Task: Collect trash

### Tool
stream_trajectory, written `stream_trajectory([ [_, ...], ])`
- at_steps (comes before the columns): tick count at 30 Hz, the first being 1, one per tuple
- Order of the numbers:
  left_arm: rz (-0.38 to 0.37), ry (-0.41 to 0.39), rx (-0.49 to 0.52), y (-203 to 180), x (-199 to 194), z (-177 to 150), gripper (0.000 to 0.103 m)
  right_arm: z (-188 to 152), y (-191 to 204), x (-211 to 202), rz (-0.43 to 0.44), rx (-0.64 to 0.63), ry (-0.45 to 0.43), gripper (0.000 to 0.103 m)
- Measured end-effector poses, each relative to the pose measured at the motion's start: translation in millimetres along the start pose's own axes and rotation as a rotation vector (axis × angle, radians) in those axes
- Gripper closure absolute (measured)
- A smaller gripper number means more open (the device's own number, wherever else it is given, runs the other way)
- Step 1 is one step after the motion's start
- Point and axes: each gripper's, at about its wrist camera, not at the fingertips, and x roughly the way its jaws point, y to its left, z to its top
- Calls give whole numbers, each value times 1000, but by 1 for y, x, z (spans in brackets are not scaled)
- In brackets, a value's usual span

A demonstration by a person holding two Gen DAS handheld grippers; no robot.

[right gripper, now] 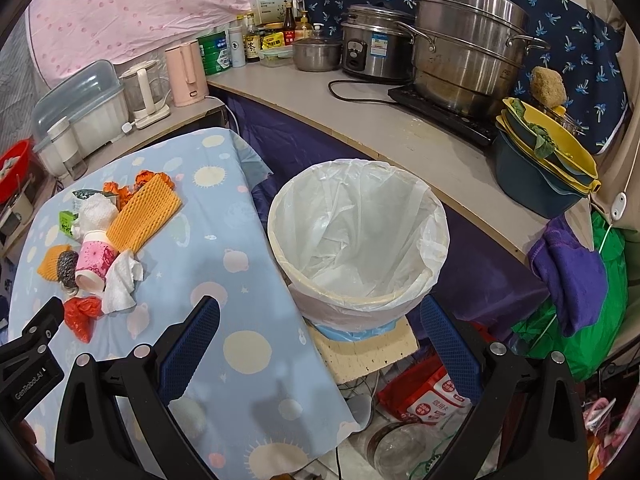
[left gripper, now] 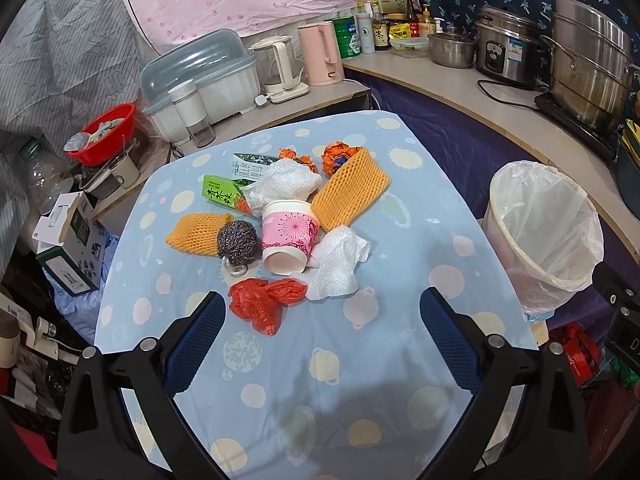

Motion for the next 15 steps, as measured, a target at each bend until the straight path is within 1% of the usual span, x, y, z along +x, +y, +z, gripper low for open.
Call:
stream_trajectory([
  [15,4,-15,-8,0,-1,3,10,1,2,-1,6,-8,-4,7],
])
